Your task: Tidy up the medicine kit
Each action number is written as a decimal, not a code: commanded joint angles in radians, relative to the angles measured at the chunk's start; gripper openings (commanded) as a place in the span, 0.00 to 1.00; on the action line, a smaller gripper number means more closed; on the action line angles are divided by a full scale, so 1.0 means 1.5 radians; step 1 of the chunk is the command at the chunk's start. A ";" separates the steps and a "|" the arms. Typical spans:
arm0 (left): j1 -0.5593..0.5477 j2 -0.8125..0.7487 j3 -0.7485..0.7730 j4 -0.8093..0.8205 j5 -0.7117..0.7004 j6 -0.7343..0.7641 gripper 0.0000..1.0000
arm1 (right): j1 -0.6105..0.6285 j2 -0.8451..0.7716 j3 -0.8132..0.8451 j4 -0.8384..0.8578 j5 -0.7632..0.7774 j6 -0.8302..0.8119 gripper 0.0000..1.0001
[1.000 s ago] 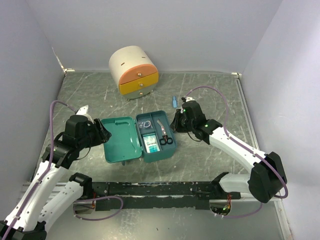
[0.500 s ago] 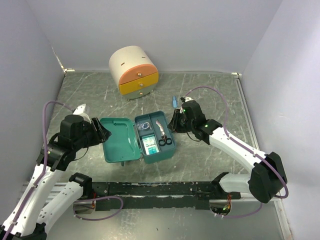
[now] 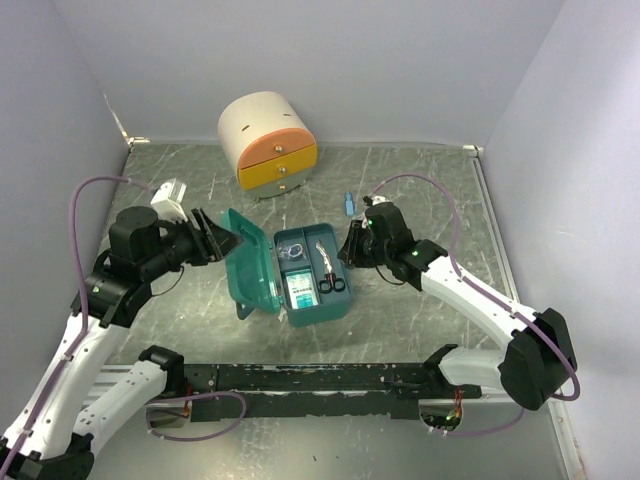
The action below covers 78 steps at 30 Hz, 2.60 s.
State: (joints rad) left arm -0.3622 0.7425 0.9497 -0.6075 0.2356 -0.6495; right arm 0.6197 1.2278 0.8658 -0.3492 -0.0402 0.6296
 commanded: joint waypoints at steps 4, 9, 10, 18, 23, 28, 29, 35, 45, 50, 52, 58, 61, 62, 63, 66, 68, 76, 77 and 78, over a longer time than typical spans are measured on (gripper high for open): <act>-0.011 0.069 -0.021 0.123 0.199 -0.055 0.60 | 0.028 -0.007 -0.009 0.021 -0.073 0.032 0.27; -0.011 0.117 -0.021 0.157 0.217 -0.051 0.57 | 0.028 -0.011 -0.026 0.038 -0.063 0.035 0.27; -0.011 0.126 -0.027 0.176 0.227 -0.059 0.57 | 0.028 -0.014 -0.029 0.042 -0.061 0.037 0.27; -0.011 0.184 -0.039 0.311 0.274 -0.119 0.52 | 0.028 -0.037 -0.034 0.043 -0.018 0.052 0.26; -0.011 0.210 -0.033 0.367 0.294 -0.146 0.54 | 0.028 -0.055 -0.023 0.044 0.008 0.047 0.26; -0.012 0.229 -0.043 0.420 0.292 -0.178 0.55 | 0.028 -0.099 -0.008 0.032 0.050 0.047 0.27; -0.012 0.236 -0.046 0.432 0.293 -0.185 0.55 | 0.028 -0.113 -0.006 0.030 0.060 0.050 0.27; -0.016 0.266 -0.081 0.556 0.322 -0.263 0.53 | 0.028 -0.183 -0.023 0.100 -0.042 -0.019 0.33; -0.020 0.180 -0.009 0.338 0.190 -0.135 0.61 | 0.028 -0.221 -0.023 0.089 -0.033 -0.038 0.43; -0.020 0.126 -0.043 0.213 0.086 -0.064 0.74 | 0.028 -0.158 -0.003 0.012 0.025 -0.027 0.48; -0.020 0.112 -0.071 0.208 0.084 -0.061 0.77 | 0.028 -0.136 0.000 -0.005 0.037 -0.023 0.51; -0.022 0.108 -0.160 0.240 0.111 -0.079 0.74 | 0.028 -0.080 -0.003 -0.025 -0.005 -0.021 0.48; -0.023 0.124 -0.179 0.255 0.121 -0.086 0.72 | 0.028 -0.067 -0.015 -0.011 -0.047 -0.022 0.39; -0.023 0.130 -0.182 0.256 0.123 -0.086 0.71 | 0.028 -0.063 -0.020 -0.005 -0.063 -0.021 0.36; -0.023 0.135 -0.183 0.259 0.126 -0.084 0.71 | 0.028 -0.058 -0.025 -0.001 -0.076 -0.020 0.33; -0.024 0.147 -0.187 0.268 0.134 -0.081 0.71 | 0.028 -0.048 -0.040 0.012 -0.110 -0.013 0.24; -0.024 0.153 -0.188 0.269 0.134 -0.080 0.71 | 0.029 -0.043 -0.056 0.027 -0.131 -0.003 0.21; -0.024 0.150 -0.178 0.213 0.063 -0.047 0.70 | 0.073 -0.008 -0.088 0.102 -0.128 0.046 0.18; -0.024 0.149 -0.174 0.196 0.043 -0.037 0.70 | 0.083 0.001 -0.087 0.113 -0.122 0.052 0.18; -0.024 0.151 -0.170 0.166 0.012 -0.034 0.69 | 0.093 0.011 -0.082 0.127 -0.116 0.059 0.18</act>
State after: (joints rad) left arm -0.3901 0.9745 0.6697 -0.2550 0.3798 -0.7547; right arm 0.6960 1.1755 0.7757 -0.1654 -0.2077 0.6788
